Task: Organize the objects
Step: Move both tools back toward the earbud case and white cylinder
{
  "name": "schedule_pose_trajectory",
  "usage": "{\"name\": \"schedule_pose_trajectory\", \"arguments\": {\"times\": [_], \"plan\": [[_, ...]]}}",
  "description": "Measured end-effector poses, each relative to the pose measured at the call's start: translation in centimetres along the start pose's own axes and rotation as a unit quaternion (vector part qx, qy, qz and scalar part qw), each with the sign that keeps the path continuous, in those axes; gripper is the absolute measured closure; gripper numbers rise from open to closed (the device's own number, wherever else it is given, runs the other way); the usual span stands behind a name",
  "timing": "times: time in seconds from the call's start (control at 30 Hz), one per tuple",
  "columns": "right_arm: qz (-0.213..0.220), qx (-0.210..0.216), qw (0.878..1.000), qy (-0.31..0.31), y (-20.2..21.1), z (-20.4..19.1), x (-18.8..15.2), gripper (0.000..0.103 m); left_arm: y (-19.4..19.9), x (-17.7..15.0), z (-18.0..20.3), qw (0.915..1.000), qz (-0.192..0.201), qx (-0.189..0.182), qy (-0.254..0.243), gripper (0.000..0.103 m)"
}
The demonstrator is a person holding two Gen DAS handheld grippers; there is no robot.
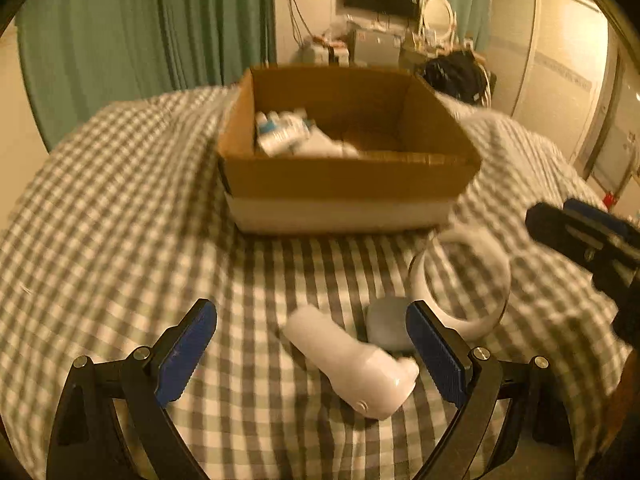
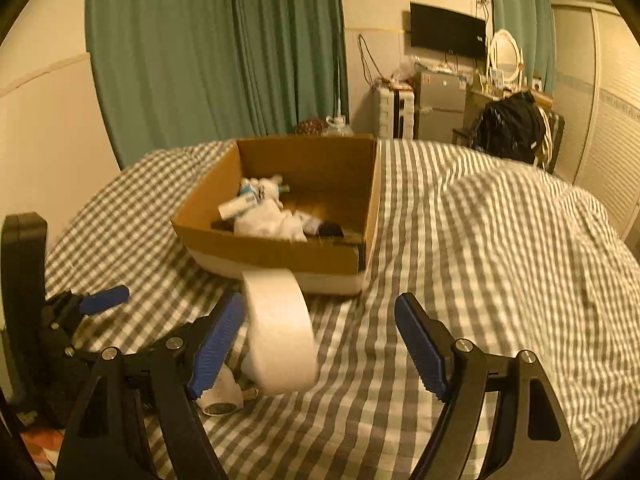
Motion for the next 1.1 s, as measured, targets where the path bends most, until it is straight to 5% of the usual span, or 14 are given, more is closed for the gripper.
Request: {"name": "schedule_pose_trajectory", "arguments": {"times": [0.23,0.53,0.7,0.8,1.1], "plan": [[-0.034,0.005,0.999,-0.011,-2.1,0.4,-0.9,0.035,-4.3,-1.2,0.1,0.9963,-0.075,-0.034,0.024,0.005],[-0.048,-0.004,0.999,-0.015,-2.8,0.3,-1.1,0.035,-6.6,-2.4,2.2,0.9929,-0.106,-0.051,-0.015,0.006],[-0.053,-0.009,0.998,-0.020,-3.2,0.4,-1.3,0.035,-5.8,-2.8,1.8,0.9937,-0.099,-0.052,-0.010,0.037],[-0.059,-0.008,0.998,-0.018,-3.3,0.3,-1.4,0.035,-4.9,-2.9,1.1,0.9936,-0.096,-0.060,0.003,0.037],[-0.112,-0.044,0.992,0.033,-5.8,-1.9,-1.6,0.019,-1.3,-1.8,0.6,0.9986,-0.029,0.029,-0.032,0.037]]}}
Point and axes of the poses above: each gripper's, at about its wrist camera, not at the fingertips, and y roughly against the way its jaws point, z to its right, x to its top, the point moved 1 cm from there along -y, roughly the way its jaws point, and after that the axes turned 11 degrees about -z, right-handed, at the moved point
